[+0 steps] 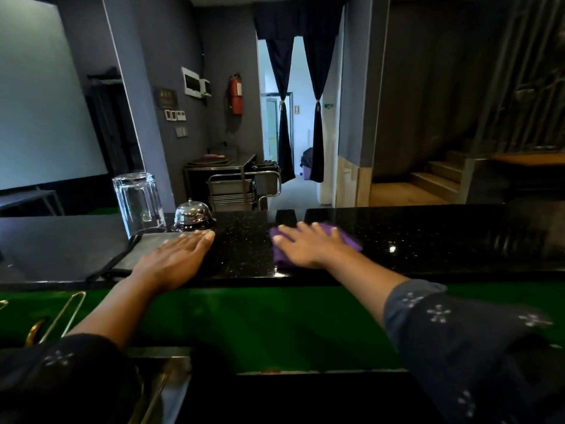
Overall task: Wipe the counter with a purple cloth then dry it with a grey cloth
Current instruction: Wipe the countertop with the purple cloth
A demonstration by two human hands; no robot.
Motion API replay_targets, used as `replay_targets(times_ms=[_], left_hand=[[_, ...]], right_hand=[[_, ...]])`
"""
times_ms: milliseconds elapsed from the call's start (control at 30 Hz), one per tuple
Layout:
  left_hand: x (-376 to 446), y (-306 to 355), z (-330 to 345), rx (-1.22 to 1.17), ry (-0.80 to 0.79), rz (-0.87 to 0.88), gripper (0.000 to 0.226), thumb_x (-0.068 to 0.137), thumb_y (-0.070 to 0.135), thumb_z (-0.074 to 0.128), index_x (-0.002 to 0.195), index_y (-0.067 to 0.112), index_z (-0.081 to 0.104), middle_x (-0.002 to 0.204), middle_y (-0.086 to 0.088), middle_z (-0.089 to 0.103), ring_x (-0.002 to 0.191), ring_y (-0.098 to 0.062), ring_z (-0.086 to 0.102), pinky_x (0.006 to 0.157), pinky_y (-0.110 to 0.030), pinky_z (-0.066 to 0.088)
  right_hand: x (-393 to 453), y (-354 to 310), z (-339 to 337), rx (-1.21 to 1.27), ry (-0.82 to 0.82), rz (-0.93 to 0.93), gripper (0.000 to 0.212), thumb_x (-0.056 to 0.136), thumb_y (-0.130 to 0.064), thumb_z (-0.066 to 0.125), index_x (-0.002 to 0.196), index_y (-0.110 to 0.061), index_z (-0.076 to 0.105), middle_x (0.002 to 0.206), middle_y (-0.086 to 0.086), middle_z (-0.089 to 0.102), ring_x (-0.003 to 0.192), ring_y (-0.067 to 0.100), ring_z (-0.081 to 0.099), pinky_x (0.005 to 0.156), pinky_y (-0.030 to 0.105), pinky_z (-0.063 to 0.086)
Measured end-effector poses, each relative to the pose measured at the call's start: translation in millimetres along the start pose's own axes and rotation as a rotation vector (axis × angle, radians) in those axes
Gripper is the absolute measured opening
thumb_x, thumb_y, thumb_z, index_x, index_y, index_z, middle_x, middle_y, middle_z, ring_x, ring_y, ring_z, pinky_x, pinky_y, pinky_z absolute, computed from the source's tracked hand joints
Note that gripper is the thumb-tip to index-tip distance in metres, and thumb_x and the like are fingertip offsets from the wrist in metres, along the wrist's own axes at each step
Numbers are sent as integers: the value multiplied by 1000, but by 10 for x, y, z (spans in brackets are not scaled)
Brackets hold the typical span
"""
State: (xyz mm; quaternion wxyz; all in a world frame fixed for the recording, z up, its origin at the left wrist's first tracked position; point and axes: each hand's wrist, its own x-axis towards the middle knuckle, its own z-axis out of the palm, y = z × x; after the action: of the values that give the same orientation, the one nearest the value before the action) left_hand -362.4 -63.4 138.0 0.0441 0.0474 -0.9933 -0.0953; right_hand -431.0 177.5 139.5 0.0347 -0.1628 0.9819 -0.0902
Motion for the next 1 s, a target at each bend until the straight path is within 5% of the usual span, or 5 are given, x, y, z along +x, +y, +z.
replay_targets(times_ms=[133, 233, 367, 633, 1000], left_hand=[[12, 26, 4, 19, -8, -16, 67, 92, 60, 2, 151, 29, 12, 159, 6, 10, 146, -12, 8, 120, -37, 3], [46, 58, -32, 76, -66, -39, 71, 90, 63, 4, 152, 27, 7, 160, 1, 6, 147, -16, 2, 120, -41, -1], [117, 424, -89, 227, -25, 11, 71, 93, 62, 8, 152, 23, -2, 160, -3, -3, 147, -17, -6, 117, -41, -10], [521, 1604, 301, -32, -100, 150, 68, 95, 59, 12, 152, 22, 10, 160, -5, 3, 147, -21, -1, 117, -45, -5], [687, 1697, 496, 53, -110, 108, 67, 95, 60, 13, 151, 25, 5, 160, -2, -1, 147, -19, -2, 118, -42, -3]], right_hand=[[-115, 864, -193, -15, 40, 267, 62, 94, -67, 9, 152, -43, 6, 163, 3, 0, 149, 31, 1, 115, 61, -2], [-206, 922, -230, -17, 40, 341, 62, 95, -65, 10, 152, -42, 6, 163, 5, -1, 149, 33, -1, 115, 62, -2], [-434, 776, -153, -26, 17, 242, 61, 95, -65, 9, 151, -43, 2, 163, 4, -4, 149, 33, -3, 115, 61, -5], [-390, 944, -148, -30, -40, 143, 59, 93, -68, 8, 149, -51, 2, 163, -4, -5, 149, 26, -6, 115, 57, -7], [709, 931, -243, -30, -28, 204, 65, 94, -67, 11, 153, -40, 3, 163, 9, -6, 147, 38, -8, 111, 66, -9]])
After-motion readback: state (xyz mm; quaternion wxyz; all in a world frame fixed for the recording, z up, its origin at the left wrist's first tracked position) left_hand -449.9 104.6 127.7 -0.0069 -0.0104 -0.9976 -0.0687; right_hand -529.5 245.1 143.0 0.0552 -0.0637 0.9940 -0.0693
